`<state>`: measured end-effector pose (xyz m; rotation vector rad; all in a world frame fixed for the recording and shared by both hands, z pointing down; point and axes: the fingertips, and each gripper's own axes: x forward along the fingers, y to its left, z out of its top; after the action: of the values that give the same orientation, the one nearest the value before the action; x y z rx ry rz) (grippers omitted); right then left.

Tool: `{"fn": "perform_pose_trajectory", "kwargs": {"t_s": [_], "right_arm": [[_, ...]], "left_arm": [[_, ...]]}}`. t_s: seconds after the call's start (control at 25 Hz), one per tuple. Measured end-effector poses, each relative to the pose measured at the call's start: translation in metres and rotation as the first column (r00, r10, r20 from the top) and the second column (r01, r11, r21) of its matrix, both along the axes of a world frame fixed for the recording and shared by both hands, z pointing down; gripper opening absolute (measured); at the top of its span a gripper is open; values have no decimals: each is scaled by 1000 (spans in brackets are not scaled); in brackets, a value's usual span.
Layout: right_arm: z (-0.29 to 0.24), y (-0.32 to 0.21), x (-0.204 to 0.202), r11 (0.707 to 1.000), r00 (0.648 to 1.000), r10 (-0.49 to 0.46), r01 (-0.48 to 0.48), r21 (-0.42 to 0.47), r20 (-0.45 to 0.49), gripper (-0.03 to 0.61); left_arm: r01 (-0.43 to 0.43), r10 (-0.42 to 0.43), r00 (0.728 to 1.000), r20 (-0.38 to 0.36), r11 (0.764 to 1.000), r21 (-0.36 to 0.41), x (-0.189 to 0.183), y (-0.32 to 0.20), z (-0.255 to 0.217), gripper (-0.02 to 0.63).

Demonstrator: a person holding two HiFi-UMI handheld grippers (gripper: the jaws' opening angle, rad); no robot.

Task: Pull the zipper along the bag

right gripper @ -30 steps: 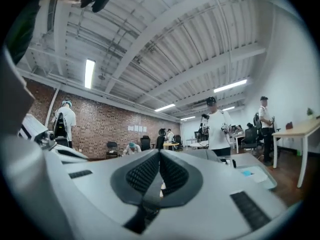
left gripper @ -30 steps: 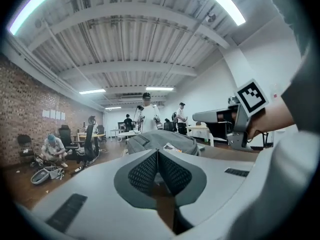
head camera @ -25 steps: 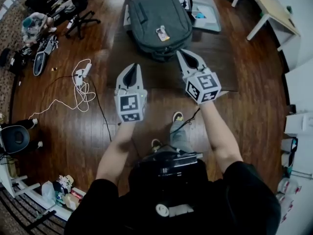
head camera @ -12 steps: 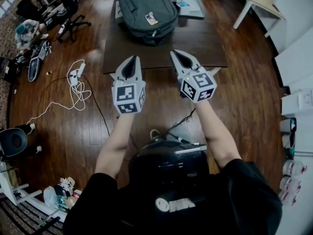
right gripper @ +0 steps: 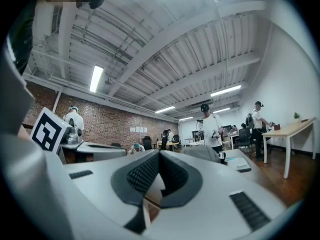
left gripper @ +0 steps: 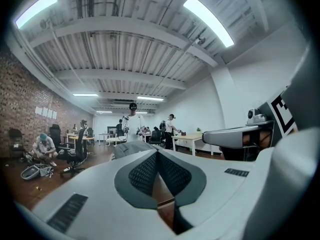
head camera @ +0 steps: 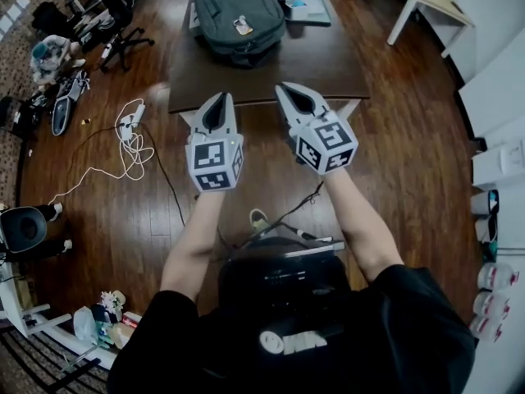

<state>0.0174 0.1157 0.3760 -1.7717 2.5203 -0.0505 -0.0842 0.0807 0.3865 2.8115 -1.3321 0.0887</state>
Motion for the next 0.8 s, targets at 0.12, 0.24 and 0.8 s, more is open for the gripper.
{"fn": "perform_pose_trajectory", "kwargs": {"t_s": [0.12,0.24,0.8], "right_arm": [[-8,35,1,1000,1000,-1,1,11,14,12],[-8,76,1,1000,1000,1,-1,6,28,12],[-5,162,-21,999,996,38,-37,-11,83,11]], "left_arm": [[-11,11,1000,0,1000,-2,8,34,-3,-8],[-18,18,1000,5,1000,-9,15,75,-1,-8],[20,-20,1000,-3,1000,-14,19,164,-18,-8]]}}
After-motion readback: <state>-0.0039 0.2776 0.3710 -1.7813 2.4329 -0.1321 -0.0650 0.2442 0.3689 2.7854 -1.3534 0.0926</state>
